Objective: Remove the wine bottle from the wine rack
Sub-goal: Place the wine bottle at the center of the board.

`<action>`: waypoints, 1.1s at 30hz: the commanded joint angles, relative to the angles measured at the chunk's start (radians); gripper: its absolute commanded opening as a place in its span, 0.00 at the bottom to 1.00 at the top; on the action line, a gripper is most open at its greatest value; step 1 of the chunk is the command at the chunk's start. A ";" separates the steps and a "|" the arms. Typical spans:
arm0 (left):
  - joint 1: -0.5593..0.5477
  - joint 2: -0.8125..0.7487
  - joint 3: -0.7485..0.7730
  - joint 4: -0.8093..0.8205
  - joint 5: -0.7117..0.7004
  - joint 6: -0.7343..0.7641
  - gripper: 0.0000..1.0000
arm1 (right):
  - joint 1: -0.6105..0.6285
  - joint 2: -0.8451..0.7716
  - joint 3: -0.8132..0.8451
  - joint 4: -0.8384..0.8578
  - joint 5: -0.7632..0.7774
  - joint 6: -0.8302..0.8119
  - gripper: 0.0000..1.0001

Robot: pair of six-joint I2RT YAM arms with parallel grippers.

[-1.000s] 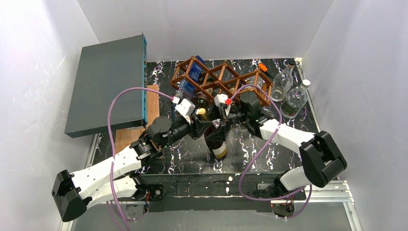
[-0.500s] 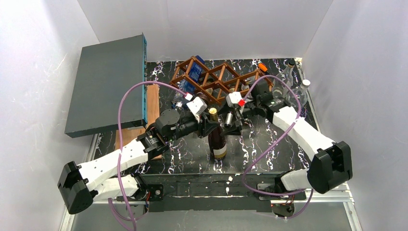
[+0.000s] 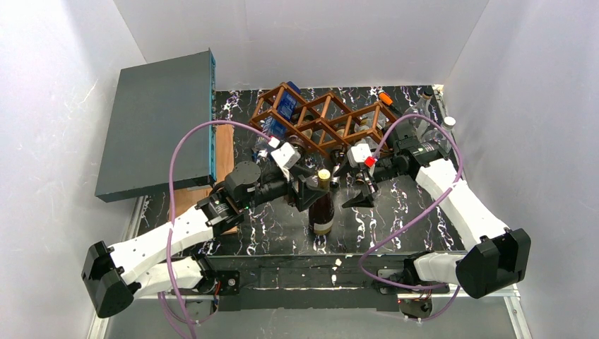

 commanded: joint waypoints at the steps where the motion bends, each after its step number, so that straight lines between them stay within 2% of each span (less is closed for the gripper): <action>1: 0.002 -0.069 -0.007 -0.047 0.001 -0.058 0.74 | -0.004 -0.018 0.068 -0.109 0.017 -0.033 1.00; 6: 0.003 -0.127 -0.022 -0.087 -0.007 -0.095 0.88 | -0.003 -0.002 0.123 -0.174 0.029 -0.017 1.00; 12: 0.002 -0.218 -0.057 -0.136 -0.005 -0.116 0.98 | 0.009 0.017 0.178 -0.205 0.006 0.019 1.00; 19: 0.004 -0.275 -0.065 -0.342 -0.028 -0.178 0.98 | 0.099 0.067 0.278 -0.179 0.055 0.140 1.00; 25: 0.004 -0.311 -0.153 -0.329 -0.031 -0.267 0.98 | 0.168 0.103 0.335 -0.176 0.076 0.184 1.00; 33: 0.004 -0.340 -0.203 -0.323 -0.063 -0.276 0.98 | 0.192 0.138 0.368 -0.185 0.032 0.170 1.00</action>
